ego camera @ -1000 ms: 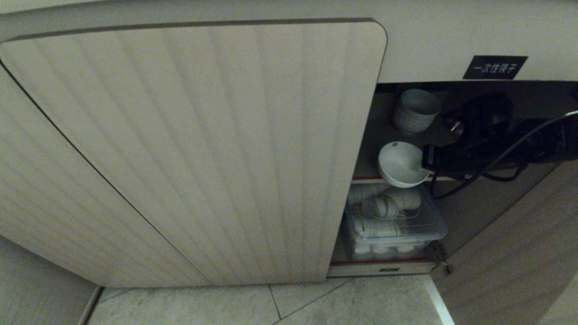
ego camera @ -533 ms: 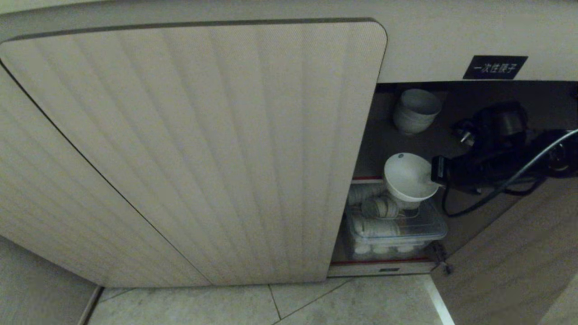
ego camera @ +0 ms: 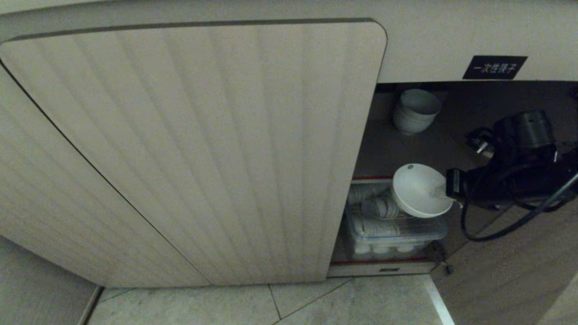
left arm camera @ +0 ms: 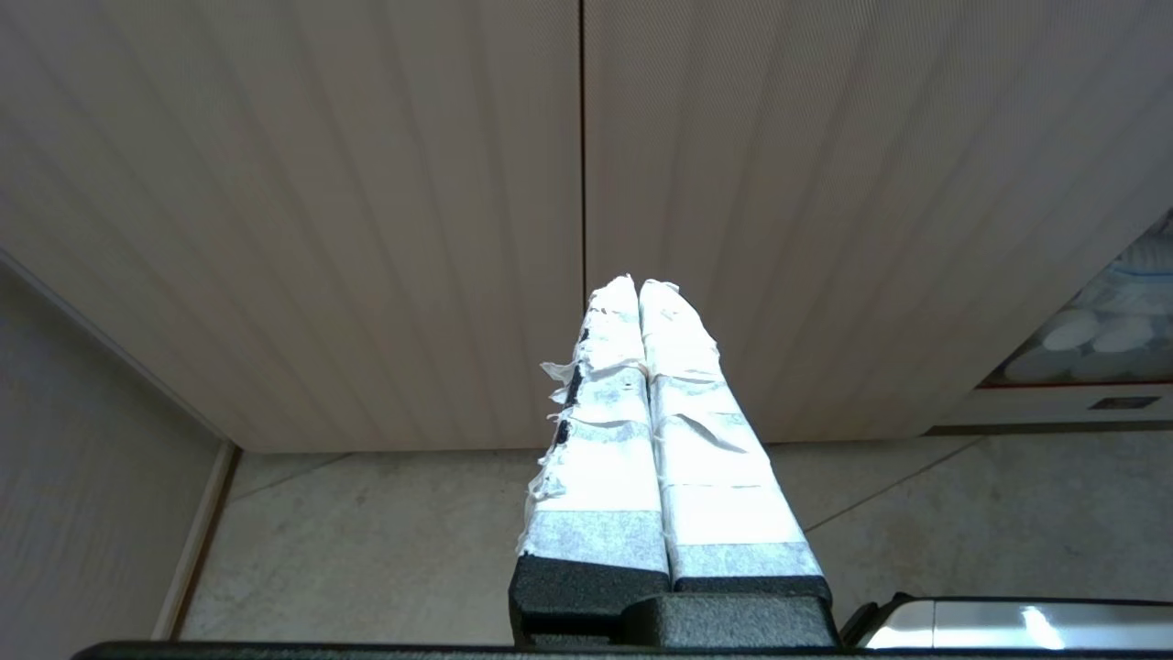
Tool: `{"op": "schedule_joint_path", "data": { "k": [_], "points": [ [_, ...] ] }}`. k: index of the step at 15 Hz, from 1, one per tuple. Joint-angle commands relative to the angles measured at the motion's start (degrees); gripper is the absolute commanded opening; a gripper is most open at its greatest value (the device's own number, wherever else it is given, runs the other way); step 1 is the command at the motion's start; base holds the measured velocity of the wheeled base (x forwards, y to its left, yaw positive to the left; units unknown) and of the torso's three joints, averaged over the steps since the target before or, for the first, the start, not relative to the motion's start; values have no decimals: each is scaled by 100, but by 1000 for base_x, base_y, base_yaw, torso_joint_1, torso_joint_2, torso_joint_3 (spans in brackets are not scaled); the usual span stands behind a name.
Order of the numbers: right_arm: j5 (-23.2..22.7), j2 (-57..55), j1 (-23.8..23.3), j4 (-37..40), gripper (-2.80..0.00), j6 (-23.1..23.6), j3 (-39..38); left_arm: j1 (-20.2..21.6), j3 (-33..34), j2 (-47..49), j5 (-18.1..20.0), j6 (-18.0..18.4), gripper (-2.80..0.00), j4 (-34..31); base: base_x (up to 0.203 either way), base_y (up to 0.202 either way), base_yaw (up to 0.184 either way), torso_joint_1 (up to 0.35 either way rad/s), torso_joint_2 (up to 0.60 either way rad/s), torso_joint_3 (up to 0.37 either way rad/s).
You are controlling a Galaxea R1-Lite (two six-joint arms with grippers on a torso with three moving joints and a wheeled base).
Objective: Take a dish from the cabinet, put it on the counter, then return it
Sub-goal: Place it on the table
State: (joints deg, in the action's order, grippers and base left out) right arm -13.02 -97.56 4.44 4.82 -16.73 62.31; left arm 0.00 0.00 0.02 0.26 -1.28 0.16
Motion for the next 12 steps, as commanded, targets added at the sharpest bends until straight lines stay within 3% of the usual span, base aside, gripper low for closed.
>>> {"op": "schedule_joint_path", "data": {
  "k": [1,12],
  "points": [
    [-14,378,5,26,-280,-31,-227,0,0,-2,1,-4,-280,2,0,0,0,0,0,0],
    [-179,1677,48,391,-280,-59,-1318,0,0,-2,1,-4,-280,2,0,0,0,0,0,0]
  ]
}}
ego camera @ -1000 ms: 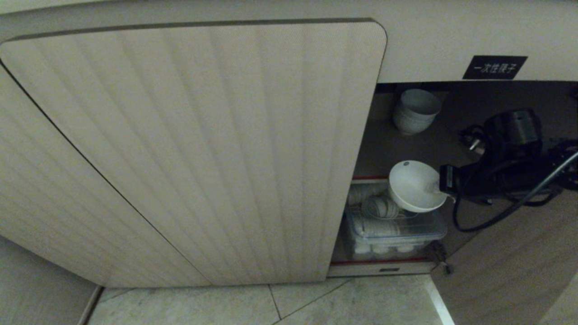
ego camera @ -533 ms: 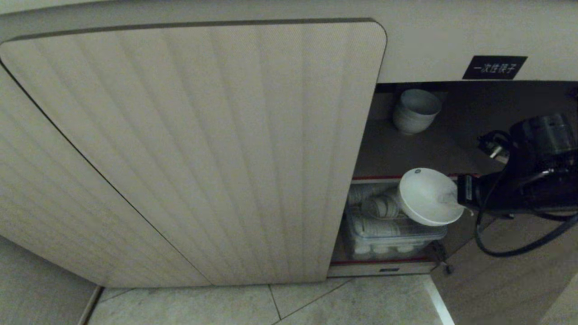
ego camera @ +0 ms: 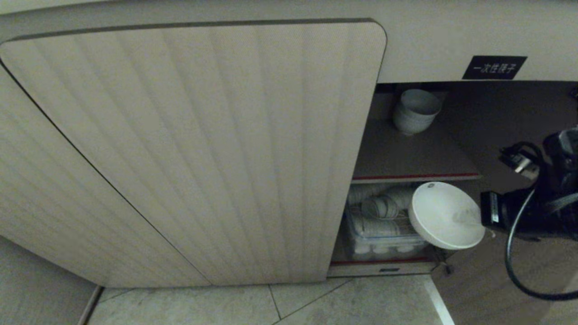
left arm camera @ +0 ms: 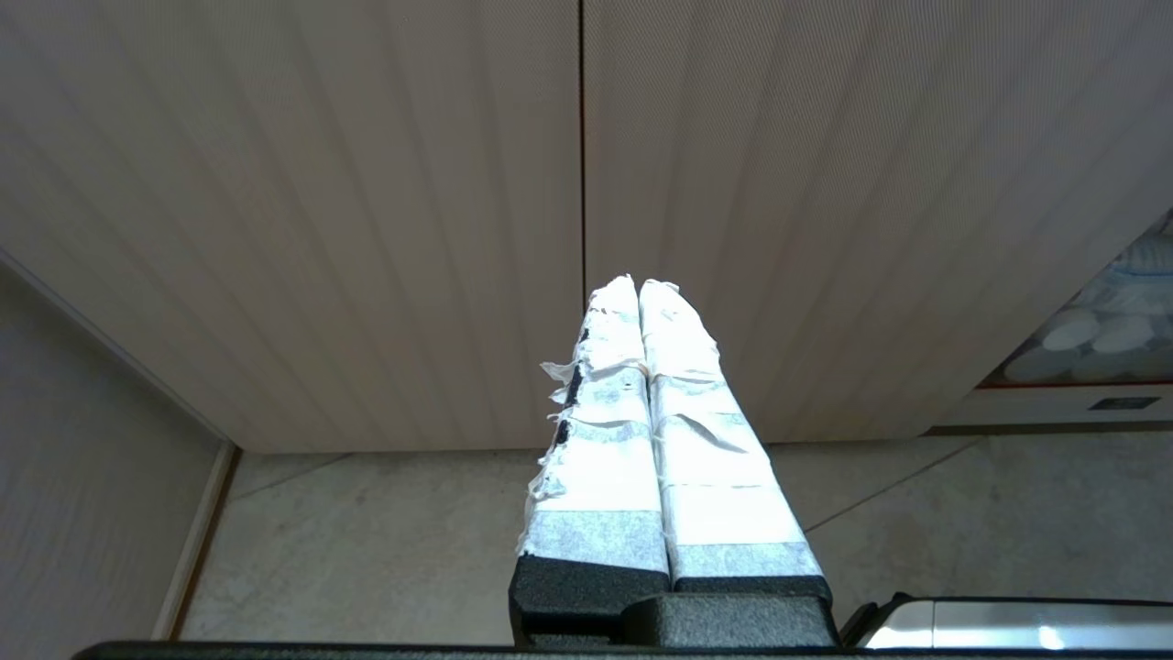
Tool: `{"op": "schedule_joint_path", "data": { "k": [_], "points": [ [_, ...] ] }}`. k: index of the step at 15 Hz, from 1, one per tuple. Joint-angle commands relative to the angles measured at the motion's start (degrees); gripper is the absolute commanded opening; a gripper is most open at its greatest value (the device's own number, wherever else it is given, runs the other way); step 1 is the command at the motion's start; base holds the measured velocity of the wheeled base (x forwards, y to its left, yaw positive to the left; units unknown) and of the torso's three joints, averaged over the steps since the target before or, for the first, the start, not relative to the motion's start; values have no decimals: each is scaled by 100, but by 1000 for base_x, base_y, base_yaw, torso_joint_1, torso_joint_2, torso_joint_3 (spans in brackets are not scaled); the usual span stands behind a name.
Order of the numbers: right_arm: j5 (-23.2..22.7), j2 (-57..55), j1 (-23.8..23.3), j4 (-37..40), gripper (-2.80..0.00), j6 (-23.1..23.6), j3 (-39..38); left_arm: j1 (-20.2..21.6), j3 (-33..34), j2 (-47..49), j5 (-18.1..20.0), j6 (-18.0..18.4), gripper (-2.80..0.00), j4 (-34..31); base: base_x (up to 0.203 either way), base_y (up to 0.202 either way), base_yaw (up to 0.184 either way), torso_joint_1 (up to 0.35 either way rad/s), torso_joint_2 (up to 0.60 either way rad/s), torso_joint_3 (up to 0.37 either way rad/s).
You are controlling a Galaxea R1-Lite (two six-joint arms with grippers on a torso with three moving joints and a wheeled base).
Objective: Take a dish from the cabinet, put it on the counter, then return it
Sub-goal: Place it on the table
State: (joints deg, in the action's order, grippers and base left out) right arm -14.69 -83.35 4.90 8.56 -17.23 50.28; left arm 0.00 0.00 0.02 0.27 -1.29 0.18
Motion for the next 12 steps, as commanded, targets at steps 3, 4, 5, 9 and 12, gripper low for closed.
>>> {"op": "schedule_joint_path", "data": {
  "k": [3,4,5,9,12],
  "points": [
    [-16,754,2,180,-280,-9,-601,0,0,-2,0,-3,-280,-1,0,0,0,0,0,0],
    [-12,893,2,187,-280,-5,-754,0,0,-2,0,-3,-280,-1,0,0,0,0,0,0],
    [0,966,2,190,-280,6,-837,0,0,-2,0,-3,-280,-1,0,0,0,0,0,0],
    [1,1203,18,265,-280,2,-940,0,0,-2,0,-3,-280,-1,0,0,0,0,0,0],
    [-16,1430,36,407,-280,17,-1046,0,0,-2,0,-3,-280,-1,0,0,0,0,0,0]
  ]
}}
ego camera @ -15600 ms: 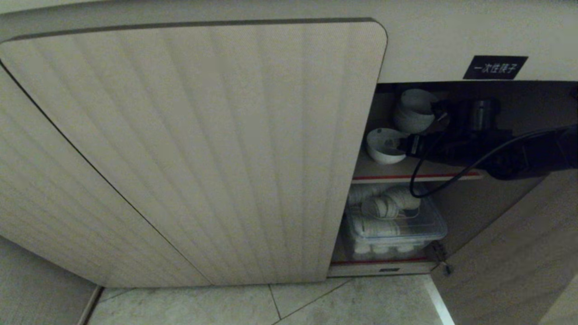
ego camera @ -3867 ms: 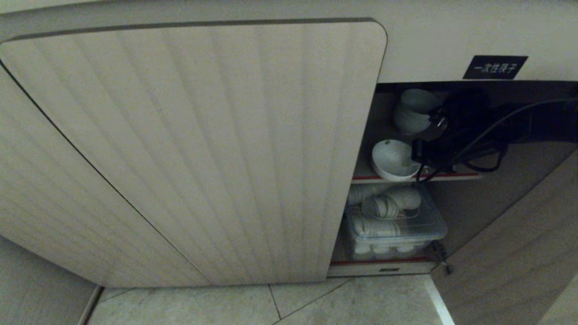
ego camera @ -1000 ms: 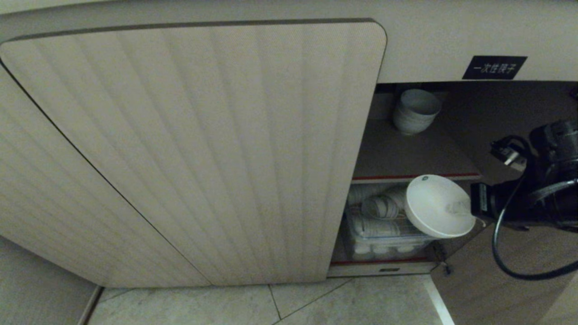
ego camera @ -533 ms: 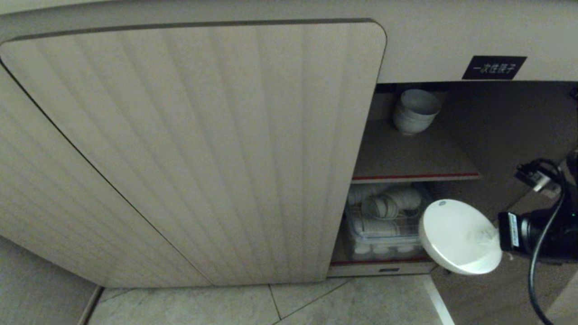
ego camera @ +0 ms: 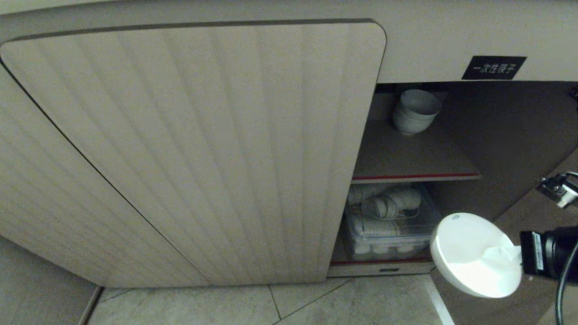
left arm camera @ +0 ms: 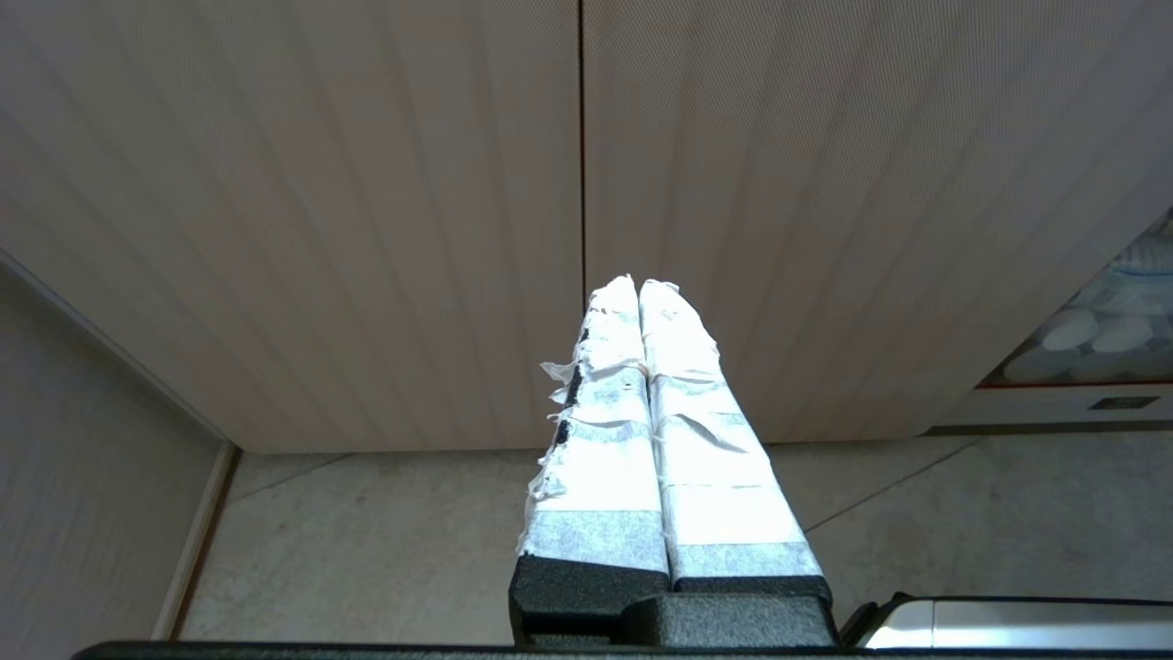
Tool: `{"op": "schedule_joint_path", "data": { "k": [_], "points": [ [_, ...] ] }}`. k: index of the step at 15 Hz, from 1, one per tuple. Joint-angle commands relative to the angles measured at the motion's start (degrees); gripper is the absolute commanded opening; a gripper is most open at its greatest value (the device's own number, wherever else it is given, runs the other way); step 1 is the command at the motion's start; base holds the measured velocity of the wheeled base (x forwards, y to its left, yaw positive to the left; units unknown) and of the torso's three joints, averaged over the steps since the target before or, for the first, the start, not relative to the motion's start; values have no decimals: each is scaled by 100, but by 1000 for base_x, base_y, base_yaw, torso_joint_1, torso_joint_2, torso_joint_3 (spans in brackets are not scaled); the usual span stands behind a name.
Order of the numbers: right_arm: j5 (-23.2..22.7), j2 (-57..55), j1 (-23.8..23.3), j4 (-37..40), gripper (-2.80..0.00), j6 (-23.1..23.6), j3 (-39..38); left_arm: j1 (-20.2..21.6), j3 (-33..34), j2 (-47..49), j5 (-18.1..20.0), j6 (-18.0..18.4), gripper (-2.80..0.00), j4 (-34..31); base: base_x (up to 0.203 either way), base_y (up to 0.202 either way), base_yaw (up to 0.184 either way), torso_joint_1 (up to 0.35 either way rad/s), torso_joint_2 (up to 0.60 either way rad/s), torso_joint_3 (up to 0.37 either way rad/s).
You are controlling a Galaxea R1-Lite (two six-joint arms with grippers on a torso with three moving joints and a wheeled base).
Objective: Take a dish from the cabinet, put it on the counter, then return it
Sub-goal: Place it on the table
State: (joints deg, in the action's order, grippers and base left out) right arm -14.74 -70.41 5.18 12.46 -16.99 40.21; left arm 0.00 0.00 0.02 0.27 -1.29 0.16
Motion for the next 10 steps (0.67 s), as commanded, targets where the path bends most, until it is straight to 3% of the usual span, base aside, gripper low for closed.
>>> {"op": "schedule_joint_path", "data": {
  "k": [1,10],
  "points": [
    [-12,213,9,76,-280,-1,-59,0,0,-2,0,-3,-280,2,0,0,0,0,0,0],
    [15,641,402,710,-280,21,-66,0,0,-2,0,-3,-280,6,0,0,0,0,0,0]
  ]
}}
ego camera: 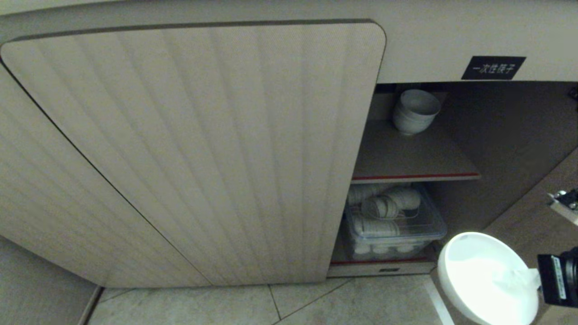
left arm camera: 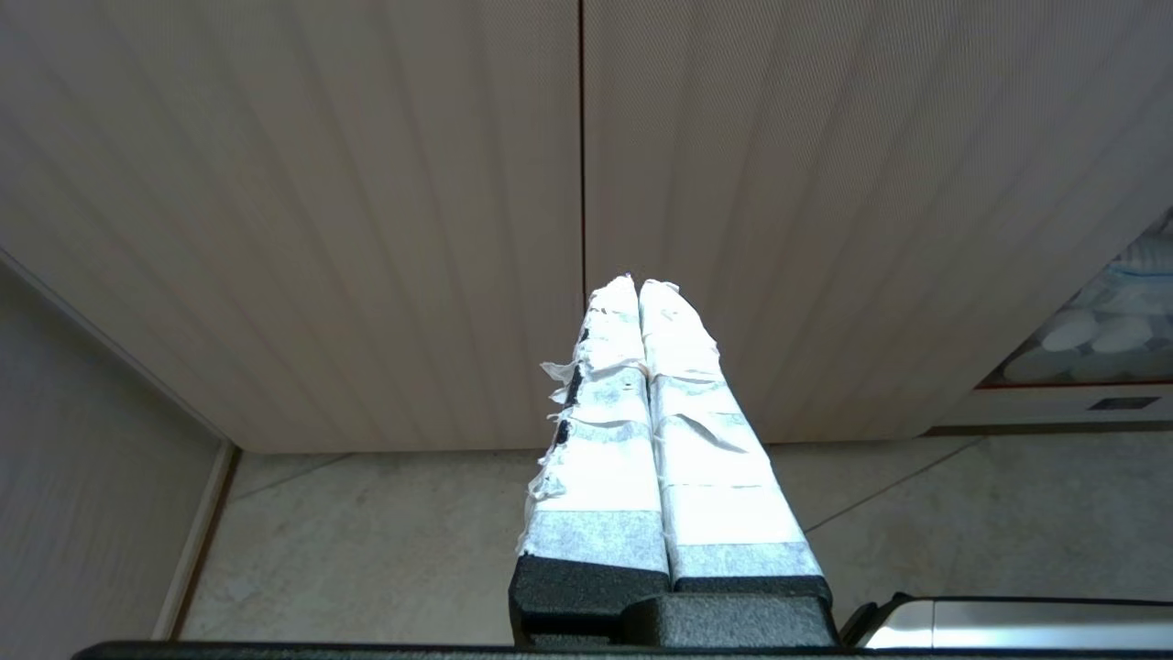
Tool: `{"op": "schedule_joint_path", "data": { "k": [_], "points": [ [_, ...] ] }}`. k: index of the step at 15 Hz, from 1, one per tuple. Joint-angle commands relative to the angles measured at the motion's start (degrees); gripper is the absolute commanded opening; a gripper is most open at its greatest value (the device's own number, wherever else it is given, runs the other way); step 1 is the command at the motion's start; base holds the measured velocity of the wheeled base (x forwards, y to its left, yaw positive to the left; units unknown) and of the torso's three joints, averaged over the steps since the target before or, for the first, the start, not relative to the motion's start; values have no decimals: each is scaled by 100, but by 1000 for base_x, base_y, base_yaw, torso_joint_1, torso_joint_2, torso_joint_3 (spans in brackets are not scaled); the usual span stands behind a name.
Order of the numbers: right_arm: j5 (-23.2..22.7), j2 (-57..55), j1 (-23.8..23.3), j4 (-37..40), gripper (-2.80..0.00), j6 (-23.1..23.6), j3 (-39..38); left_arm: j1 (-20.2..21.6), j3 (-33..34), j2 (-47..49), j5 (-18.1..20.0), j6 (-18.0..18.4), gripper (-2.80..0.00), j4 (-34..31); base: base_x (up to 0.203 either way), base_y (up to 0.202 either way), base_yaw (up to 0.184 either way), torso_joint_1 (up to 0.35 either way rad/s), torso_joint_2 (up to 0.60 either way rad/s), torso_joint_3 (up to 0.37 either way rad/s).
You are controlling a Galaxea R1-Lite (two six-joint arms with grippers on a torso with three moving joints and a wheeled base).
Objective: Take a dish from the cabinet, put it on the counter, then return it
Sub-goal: Place it on the table
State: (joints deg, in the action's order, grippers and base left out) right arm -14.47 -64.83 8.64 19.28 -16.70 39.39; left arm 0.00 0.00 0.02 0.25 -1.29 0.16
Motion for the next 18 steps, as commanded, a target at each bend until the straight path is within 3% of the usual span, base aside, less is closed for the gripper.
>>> {"op": "schedule_joint_path", "data": {
  "k": [1,18],
  "points": [
    [-12,136,85,73,-280,-11,-8,0,0,-2,2,-3,-280,2,0,0,0,0,0,0],
    [14,1018,182,1113,-280,53,-124,0,0,-2,2,-3,-280,2,0,0,0,0,0,0]
  ]
}}
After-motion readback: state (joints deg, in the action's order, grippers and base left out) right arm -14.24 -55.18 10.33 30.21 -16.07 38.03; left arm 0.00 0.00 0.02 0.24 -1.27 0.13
